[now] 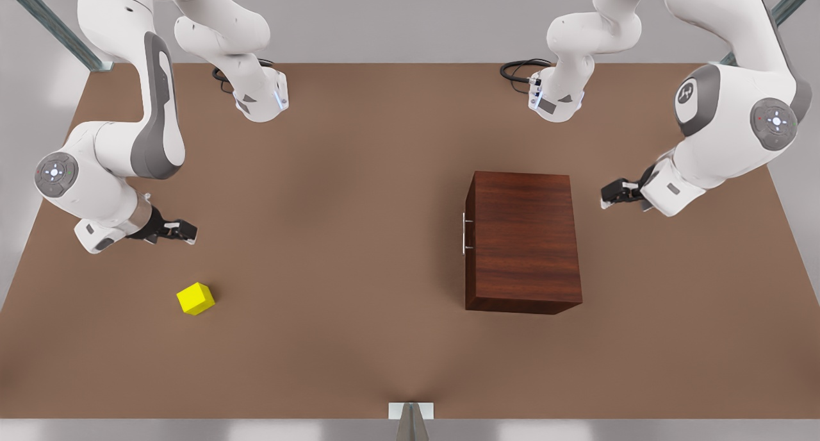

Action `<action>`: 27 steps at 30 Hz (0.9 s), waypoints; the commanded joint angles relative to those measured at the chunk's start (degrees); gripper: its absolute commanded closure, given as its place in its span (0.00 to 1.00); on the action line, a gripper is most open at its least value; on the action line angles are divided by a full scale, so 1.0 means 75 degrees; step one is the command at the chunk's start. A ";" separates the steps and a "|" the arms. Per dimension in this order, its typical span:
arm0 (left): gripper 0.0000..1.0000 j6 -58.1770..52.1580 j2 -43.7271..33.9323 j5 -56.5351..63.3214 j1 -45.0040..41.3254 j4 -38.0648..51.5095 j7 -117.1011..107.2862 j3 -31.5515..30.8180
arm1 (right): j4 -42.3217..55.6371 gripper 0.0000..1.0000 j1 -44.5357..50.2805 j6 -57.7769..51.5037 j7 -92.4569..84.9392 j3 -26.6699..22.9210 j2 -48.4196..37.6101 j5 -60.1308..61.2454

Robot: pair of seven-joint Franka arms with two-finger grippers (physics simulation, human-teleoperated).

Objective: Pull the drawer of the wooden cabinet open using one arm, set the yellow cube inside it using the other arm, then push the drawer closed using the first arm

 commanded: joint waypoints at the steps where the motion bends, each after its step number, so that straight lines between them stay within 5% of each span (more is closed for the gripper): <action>1: 0.00 0.0210 0.0027 -0.0016 -0.0043 0.0026 -0.0144 -0.0028 | 0.0004 0.00 0.0001 0.0179 -0.0093 -0.0001 -0.0007 0.0003; 5: 0.00 0.0011 0.0027 0.0275 -0.0464 0.0084 -0.0285 -0.0051 | 0.0004 0.00 0.0012 0.0179 -0.0093 -0.0001 0.0005 0.0003; 7: 0.00 -0.0013 0.0120 0.1389 -0.2056 0.0283 -0.0787 -0.0051 | 0.0004 0.00 0.0012 0.0179 -0.0105 -0.0001 0.0005 0.0003; 14: 0.00 0.0268 0.3003 0.1812 -0.5269 0.2943 -0.6882 -0.0040 | 0.0004 0.00 0.0024 0.0167 -0.0082 -0.0001 0.0040 0.0003; 27: 0.00 0.1803 0.4210 0.2772 -0.5492 0.2815 -0.8535 0.0242 | 0.0086 0.00 0.0012 0.0038 -0.0047 -0.0037 0.0075 0.0003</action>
